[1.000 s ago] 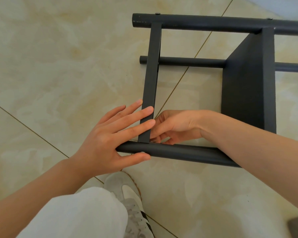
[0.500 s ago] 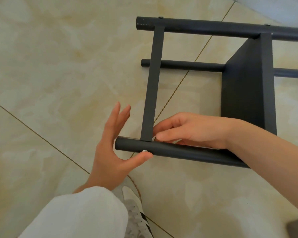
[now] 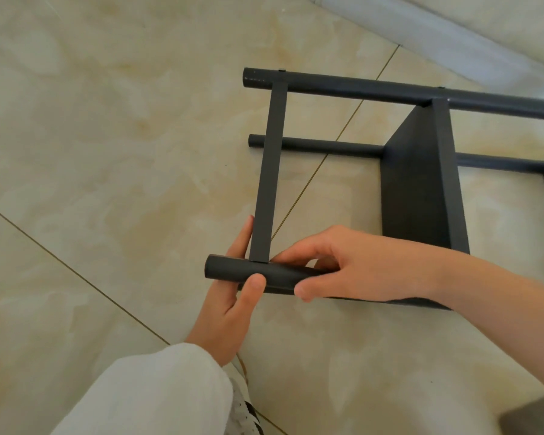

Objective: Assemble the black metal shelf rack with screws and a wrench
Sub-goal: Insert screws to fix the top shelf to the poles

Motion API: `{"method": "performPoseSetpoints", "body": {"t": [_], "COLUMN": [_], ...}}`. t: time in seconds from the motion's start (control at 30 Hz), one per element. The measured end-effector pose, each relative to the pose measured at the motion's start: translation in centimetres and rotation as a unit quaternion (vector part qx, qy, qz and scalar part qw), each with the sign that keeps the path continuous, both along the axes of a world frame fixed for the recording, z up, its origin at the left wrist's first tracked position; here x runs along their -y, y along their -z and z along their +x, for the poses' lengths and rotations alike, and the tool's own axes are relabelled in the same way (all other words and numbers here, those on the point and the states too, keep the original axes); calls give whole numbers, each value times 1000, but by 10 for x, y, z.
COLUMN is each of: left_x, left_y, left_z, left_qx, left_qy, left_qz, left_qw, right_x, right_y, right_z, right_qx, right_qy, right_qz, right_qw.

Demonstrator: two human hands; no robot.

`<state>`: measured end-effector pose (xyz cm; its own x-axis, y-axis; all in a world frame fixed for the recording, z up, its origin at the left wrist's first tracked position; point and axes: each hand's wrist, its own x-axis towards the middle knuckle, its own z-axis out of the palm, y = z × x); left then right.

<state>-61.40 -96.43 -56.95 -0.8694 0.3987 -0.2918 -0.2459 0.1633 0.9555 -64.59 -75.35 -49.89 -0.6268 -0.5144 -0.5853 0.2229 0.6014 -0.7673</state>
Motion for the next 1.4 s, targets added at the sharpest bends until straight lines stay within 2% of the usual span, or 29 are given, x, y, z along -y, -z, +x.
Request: {"method": "performPoseSetpoints", "body": {"t": [0.2, 0.37, 0.5, 0.67, 0.87, 1.03, 1.17, 1.4], "left_x": [4, 1, -11, -38, -77, -112, -136, -183], "left_y": [-9, -36, -74, -140, -217, -276, -328, -413], "left_z": [-3, -12, -34, -69, -91, -97, -87, -51], "left_qx": [-18, -45, -96, -170, -275, -380, -420, -516], "left_qy": [-5, 10, 48, 90, 89, 79, 105, 168], "left_qz": [-52, -71, -68, -111, -131, -149, -146, -225], "left_qw": [998, 996, 992, 975, 948, 910, 890, 809], "right_x": [9, 3, -10, -27, -53, -73, -92, -123], "right_y": [-8, -33, -70, -128, -197, -248, -285, -326], "right_z": [10, 11, 12, 9, 6, 20, 42, 109], "right_qx": [-64, -98, -161, -238, -314, -367, -409, -433], "right_qy": [-15, -9, 23, 77, 133, 203, 267, 368], "right_qz": [68, 78, 101, 153, 193, 186, 183, 123], "right_qw": [995, 992, 982, 956, 920, 888, 853, 814]}}
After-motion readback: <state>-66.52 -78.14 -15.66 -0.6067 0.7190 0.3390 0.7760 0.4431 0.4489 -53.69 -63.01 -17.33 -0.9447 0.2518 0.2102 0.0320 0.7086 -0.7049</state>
